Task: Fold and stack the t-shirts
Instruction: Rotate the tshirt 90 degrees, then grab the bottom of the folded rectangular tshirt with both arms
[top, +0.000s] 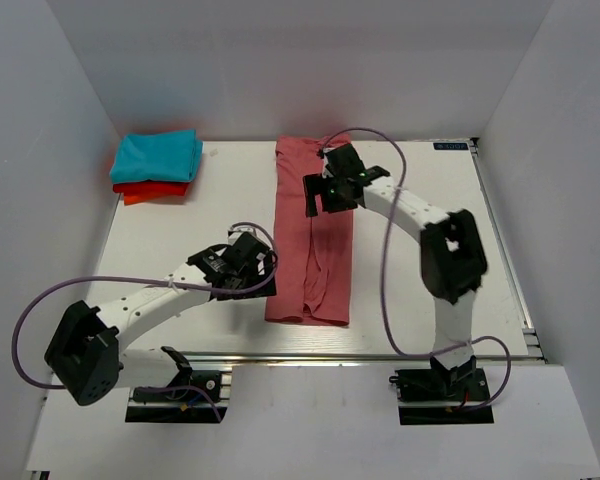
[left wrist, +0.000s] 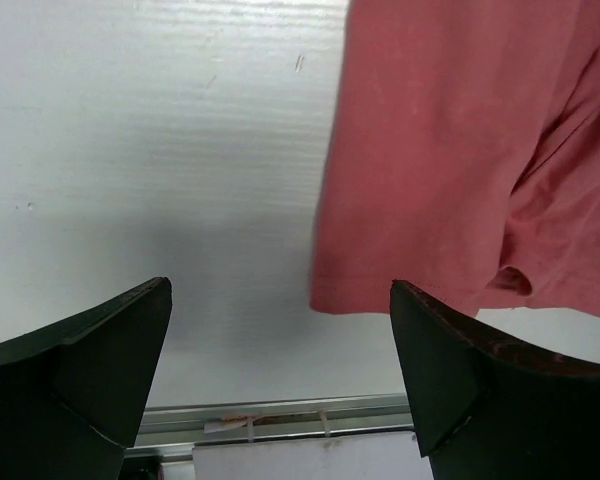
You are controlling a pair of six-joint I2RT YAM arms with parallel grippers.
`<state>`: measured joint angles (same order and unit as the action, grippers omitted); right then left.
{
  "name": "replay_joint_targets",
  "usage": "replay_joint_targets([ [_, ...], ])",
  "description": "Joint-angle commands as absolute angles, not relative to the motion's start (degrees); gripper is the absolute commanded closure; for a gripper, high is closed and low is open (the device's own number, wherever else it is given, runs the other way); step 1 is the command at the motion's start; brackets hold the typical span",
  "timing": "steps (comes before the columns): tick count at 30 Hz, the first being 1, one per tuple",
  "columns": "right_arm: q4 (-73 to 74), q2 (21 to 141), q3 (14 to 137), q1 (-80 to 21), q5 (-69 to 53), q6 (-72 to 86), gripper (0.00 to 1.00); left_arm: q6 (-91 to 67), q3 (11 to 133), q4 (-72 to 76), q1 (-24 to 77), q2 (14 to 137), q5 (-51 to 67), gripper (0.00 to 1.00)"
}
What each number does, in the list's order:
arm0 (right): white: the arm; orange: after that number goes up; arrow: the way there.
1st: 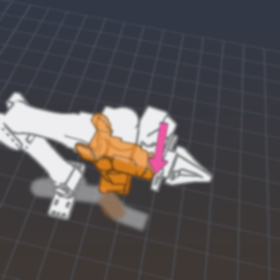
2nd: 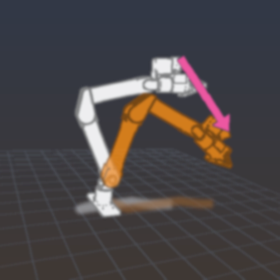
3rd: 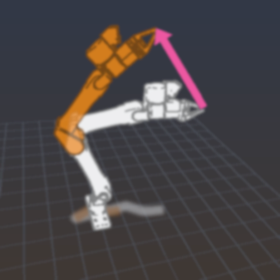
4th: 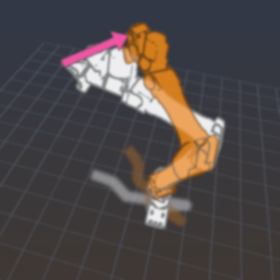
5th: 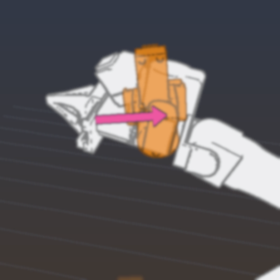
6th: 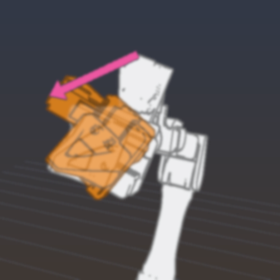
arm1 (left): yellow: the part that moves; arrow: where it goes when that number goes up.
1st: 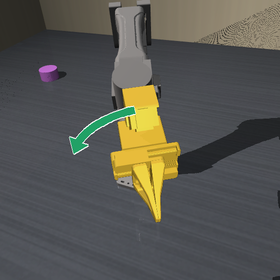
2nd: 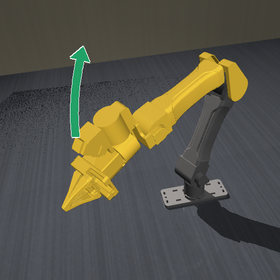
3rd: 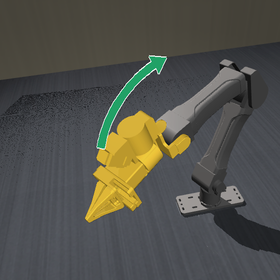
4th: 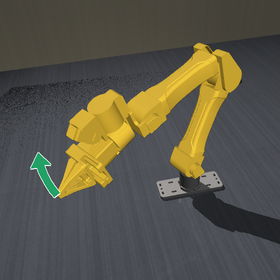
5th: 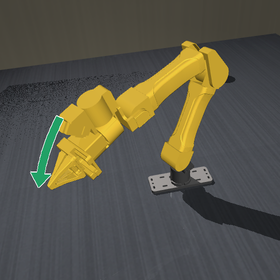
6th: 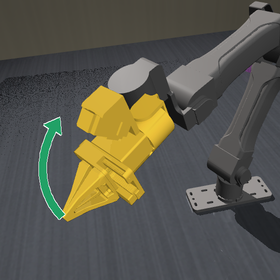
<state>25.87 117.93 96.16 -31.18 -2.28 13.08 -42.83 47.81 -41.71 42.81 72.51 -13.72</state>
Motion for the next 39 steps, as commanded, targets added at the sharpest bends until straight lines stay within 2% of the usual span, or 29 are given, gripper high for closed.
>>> replay_joint_targets([
  [1,18.73,100.87,83.47,-32.95,-7.9,14.85,0.1,-45.25,45.63,-41.48,42.45,68.74,-12.92,0.0],
  [5,18.54,92.21,68.26,-35.93,-10.27,19.33,0.12,-47.81,42.63,-43.85,42.45,64.17,-16.6,0.0],
  [8,22.04,88.95,64.18,-39.28,-10.29,19.86,0.16,-48.87,41.4,-46.22,42.45,60.57,-18.63,0.0],
  [10,23.81,88.33,63.37,-42.79,-8.44,20.91,0.17,-49.66,40.0,-46.75,42.45,58.46,-18.63,0.0],
  [12,25.13,87.98,61.0,-45.51,-8.09,21.35,0.24,-50.19,39.47,-46.76,42.45,57.92,-19.16,0.0],
  [25,23.73,96.15,60.2,-53.17,-2.91,21.44,0.28,-51.42,37.71,-44.74,42.45,59.85,-16.17,0.0],
  [28,22.76,97.56,60.47,-53.7,-1.32,22.23,0.36,-51.42,37.71,-44.74,42.45,59.85,-16.17,0.0],
  [31,21.8,97.74,61.17,-54.05,-0.97,22.76,0.62,-51.42,37.71,-44.74,42.45,59.85,-16.17,0.0],
  [32,21.88,97.04,61.08,-54.49,-1.05,22.76,0.74,-51.42,37.71,-45.26,42.45,59.85,-16.17,0.0],
  [34,21.88,95.37,60.65,-54.93,-0.79,22.68,0.86,-51.42,37.1,-45.26,42.45,59.85,-16.17,0.0],
  [35,22.06,94.67,60.73,-55.37,-0.27,22.41,0.96,-51.42,37.09,-44.65,42.45,59.85,-16.17,0.0],
  [36,22.41,93.7,60.56,-55.37,-0.26,22.41,0.99,-51.42,37.09,-44.65,42.45,59.85,-16.17,0.0],
  [39,23.2,92.29,59.77,-56.95,-0.79,21.1,1.0,-50.89,36.47,-43.24,42.45,59.85,-14.86,0.0],
])
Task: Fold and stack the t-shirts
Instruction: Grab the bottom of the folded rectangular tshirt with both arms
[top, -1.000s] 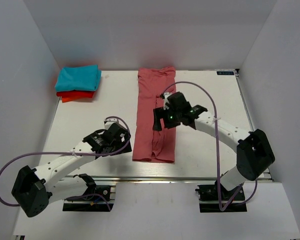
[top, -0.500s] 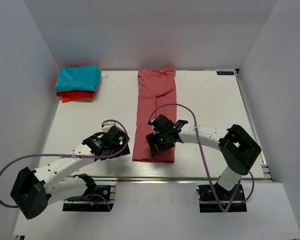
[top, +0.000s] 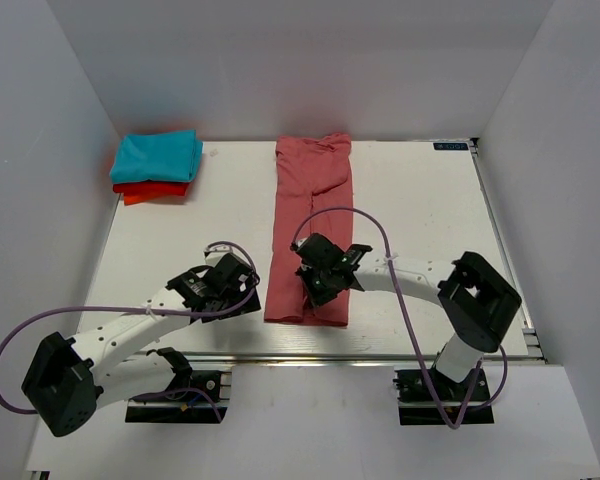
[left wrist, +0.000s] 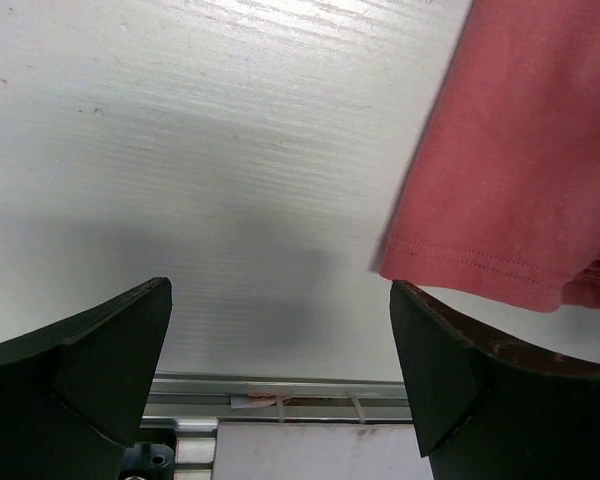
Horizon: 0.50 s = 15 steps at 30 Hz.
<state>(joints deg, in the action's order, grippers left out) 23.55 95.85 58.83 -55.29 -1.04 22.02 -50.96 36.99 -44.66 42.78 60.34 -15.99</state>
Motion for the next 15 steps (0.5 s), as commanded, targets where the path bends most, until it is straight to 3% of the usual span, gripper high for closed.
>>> replay_joint_targets([
  [1,22.77,91.59,59.42,-57.04,-2.18,20.31,1.0,-50.89,36.47,-42.63,42.45,59.85,-14.85,0.0],
  [4,20.4,91.58,57.75,-58.8,-5.97,15.92,0.99,-50.89,35.95,-41.58,42.45,61.0,-13.72,0.0],
  [6,19.6,93.5,57.56,-59.76,-6.94,14.86,0.89,-50.37,35.95,-41.05,42.45,62.31,-13.19,0.0],
  [10,21.35,97.11,59.41,-60.82,-3.79,13.8,0.81,-50.36,35.95,-41.04,42.45,63.45,-13.18,0.0],
  [14,20.75,96.33,59.5,-61.7,-2.46,13.71,0.58,-50.36,35.95,-41.04,42.45,63.46,-13.18,0.0],
  [15,19.79,95.55,58.98,-62.05,-3.24,13.28,0.47,-50.36,35.95,-40.35,42.45,63.46,-13.18,0.0],
])
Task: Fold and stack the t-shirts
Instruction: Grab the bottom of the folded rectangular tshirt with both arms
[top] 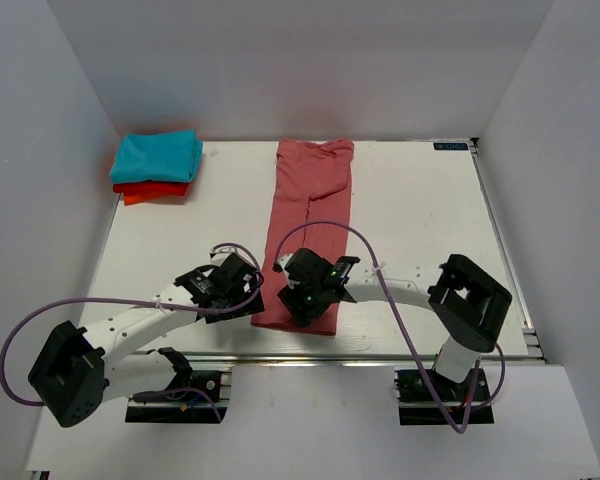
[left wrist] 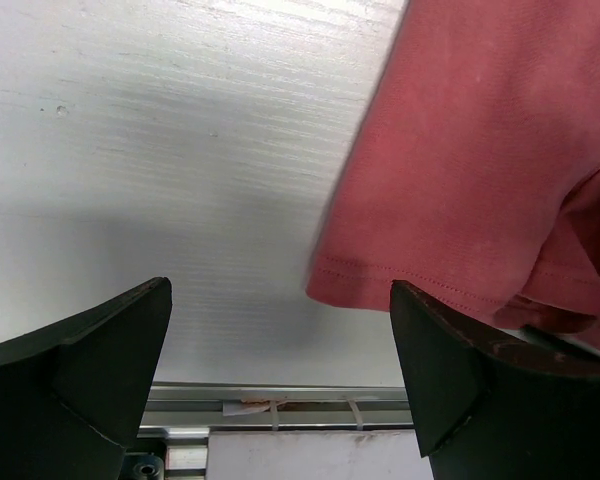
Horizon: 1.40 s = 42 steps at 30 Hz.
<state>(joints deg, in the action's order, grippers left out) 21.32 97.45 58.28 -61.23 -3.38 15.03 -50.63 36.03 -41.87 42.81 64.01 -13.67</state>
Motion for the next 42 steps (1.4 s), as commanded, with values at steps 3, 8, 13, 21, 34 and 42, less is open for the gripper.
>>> replay_joint_targets([
  [3,15.75,90.54,56.96,-62.05,-8.41,12.66,0.33,-50.36,35.95,-39.55,42.45,64.59,-13.18,0.0],
  [8,13.08,79.48,52.74,-61.52,-9.76,15.55,0.1,-49.83,35.42,-38.41,42.45,65.83,-12.66,0.0],
  [13,21.95,76.91,50.28,-59.95,5.31,26.78,0.1,-48.6,34.81,-37.09,42.45,66.35,-11.6,0.0],
  [21,23.38,74.27,42.19,-57.92,8.0,37.35,0.1,-46.32,34.8,-33.57,43.77,72.32,-8.18,0.0],
  [34,17.84,80.59,39.29,-57.39,0.98,39.11,0.61,-46.32,31.04,-27.87,43.77,75.6,-0.01,0.21],
  [42,17.31,78.75,36.65,-57.39,-2.64,41.57,0.87,-46.93,27.51,-22.24,44.29,73.56,5.1,0.67],
])
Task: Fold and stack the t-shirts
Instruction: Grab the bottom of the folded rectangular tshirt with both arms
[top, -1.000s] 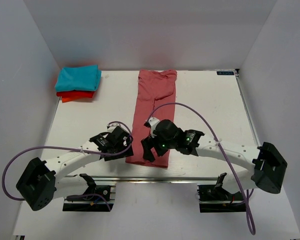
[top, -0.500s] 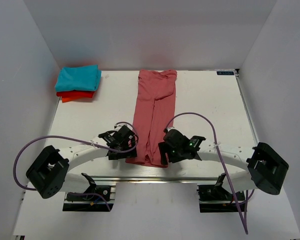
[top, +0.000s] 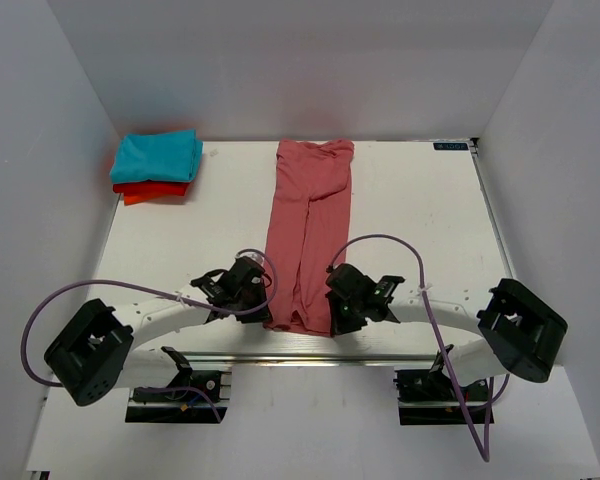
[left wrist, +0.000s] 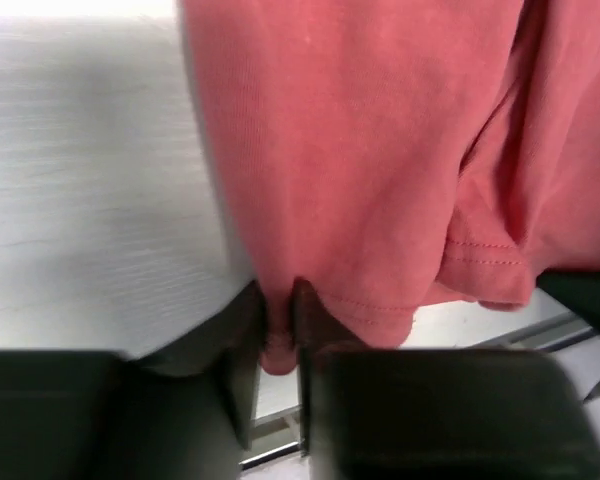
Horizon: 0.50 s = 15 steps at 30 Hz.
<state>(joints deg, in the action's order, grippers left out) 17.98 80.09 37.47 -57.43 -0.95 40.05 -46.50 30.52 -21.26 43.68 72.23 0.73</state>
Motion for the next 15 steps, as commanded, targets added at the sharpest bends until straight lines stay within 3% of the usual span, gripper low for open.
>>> replay_joint_targets([
  [1,17.14,79.01,36.65,-57.39,-2.81,41.57,0.94,-46.93,26.9,-22.24,44.3,73.04,5.1,0.73],
  [2,16.53,79.01,36.56,-57.39,-2.9,41.57,1.0,-46.93,26.89,-22.24,44.3,73.04,5.1,0.8],
  [3,16.18,79.01,36.39,-57.39,-3.34,41.4,1.0,-46.93,26.89,-22.24,44.3,72.52,5.1,0.94],
  [4,16.35,79.1,36.39,-57.48,-3.43,41.4,1.0,-46.93,26.89,-22.24,44.3,71.99,5.1,1.0],
  [15,23.54,74.71,42.97,-56.43,4.91,39.2,1.0,-45.53,38.13,-29.52,44.3,66.01,-1.04,1.0],
])
